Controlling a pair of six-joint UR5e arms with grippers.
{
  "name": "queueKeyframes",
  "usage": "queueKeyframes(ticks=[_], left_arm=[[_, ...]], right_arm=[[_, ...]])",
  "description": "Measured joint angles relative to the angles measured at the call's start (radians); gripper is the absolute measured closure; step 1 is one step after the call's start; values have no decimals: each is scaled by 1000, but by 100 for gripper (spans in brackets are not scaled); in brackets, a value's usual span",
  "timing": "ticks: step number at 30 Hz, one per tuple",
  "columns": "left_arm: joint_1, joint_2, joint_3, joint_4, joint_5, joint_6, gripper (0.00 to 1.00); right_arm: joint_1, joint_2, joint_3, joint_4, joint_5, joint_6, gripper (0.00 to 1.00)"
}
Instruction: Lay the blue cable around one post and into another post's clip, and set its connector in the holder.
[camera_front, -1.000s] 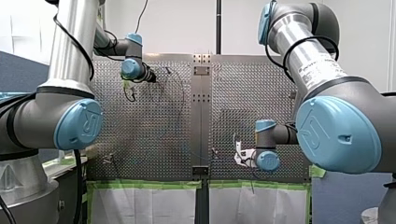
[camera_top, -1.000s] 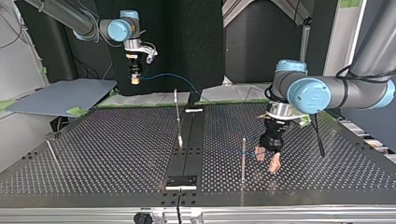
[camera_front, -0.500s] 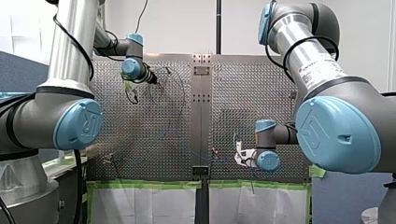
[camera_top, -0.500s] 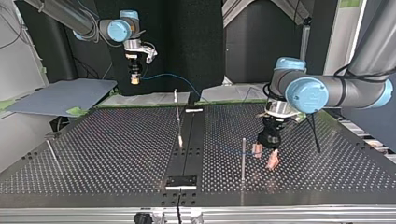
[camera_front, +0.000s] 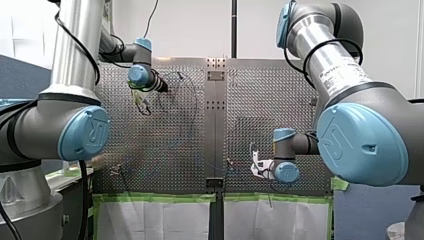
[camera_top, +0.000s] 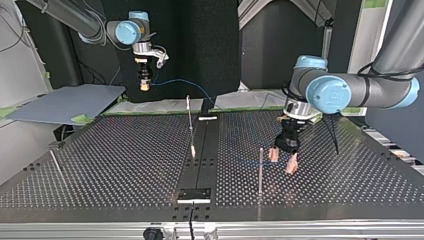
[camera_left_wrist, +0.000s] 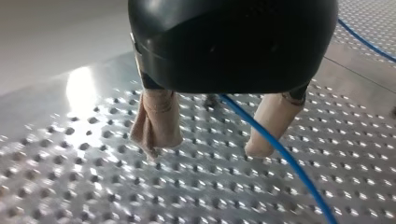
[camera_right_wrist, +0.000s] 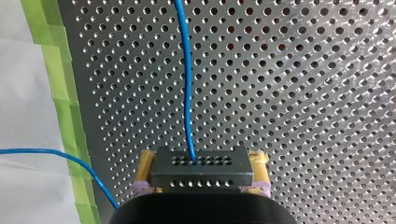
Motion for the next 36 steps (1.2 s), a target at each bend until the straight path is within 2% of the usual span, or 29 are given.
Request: queueKeyframes(ticks=[7,15,24,31,36], left_arm=[[0,25,0,-4,-5,-24,0],[-7,31,0,-25,15,-2,0],[-11,60,0,-53,19,17,0],[-12,63,-1,-104,14,73,0],[-15,64,-1,-156,-14,127,0]], right_arm=[[0,0,0,-3,-1,0,100],[1,0,0,-2,-1,0,100],[1,0,-1,-2,-2,0,100],[1,0,-1,-2,-2,0,100],[1,0,-1,-2,-3,0,100]])
